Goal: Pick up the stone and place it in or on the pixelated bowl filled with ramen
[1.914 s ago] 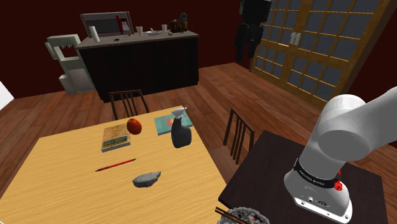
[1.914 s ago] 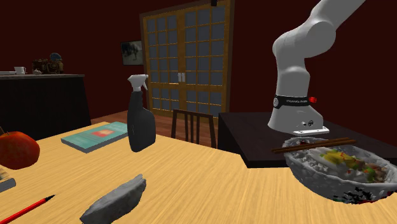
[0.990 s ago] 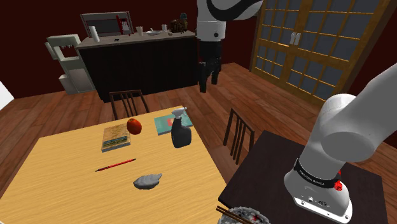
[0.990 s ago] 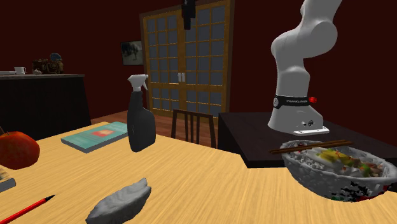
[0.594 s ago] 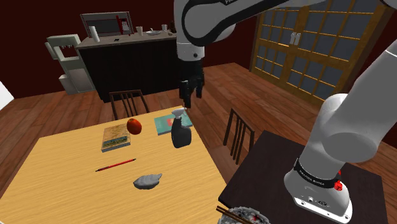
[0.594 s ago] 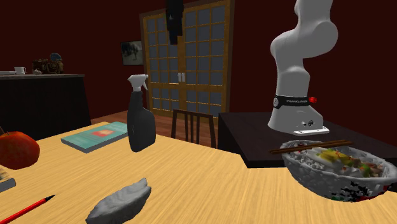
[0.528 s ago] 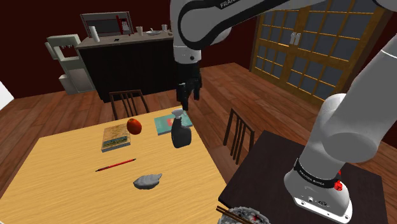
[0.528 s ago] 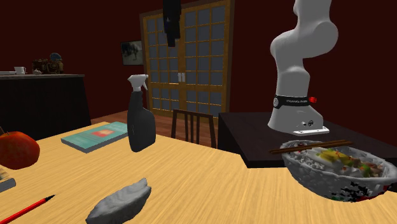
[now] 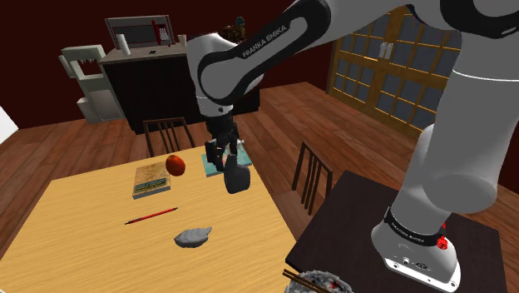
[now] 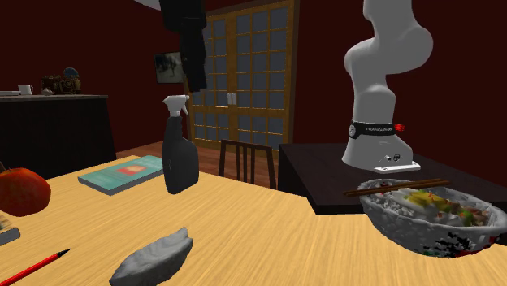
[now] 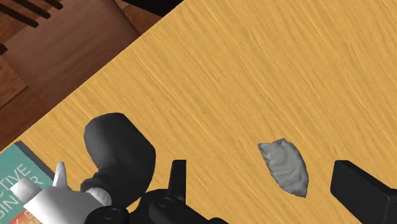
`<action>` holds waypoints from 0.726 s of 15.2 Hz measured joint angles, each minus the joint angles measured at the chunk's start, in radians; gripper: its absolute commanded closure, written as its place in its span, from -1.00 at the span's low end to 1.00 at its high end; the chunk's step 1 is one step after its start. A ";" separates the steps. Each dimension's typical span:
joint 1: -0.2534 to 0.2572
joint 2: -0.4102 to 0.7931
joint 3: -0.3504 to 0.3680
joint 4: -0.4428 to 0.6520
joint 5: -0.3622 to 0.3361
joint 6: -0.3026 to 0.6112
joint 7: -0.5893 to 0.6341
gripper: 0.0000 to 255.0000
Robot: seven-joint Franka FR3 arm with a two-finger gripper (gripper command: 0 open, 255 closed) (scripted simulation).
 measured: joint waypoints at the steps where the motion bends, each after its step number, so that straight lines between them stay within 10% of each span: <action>1: 0.009 0.036 0.007 0.023 -0.009 0.006 0.007 -1.00; 11: 0.107 0.402 0.035 0.290 -0.115 0.035 0.041 -1.00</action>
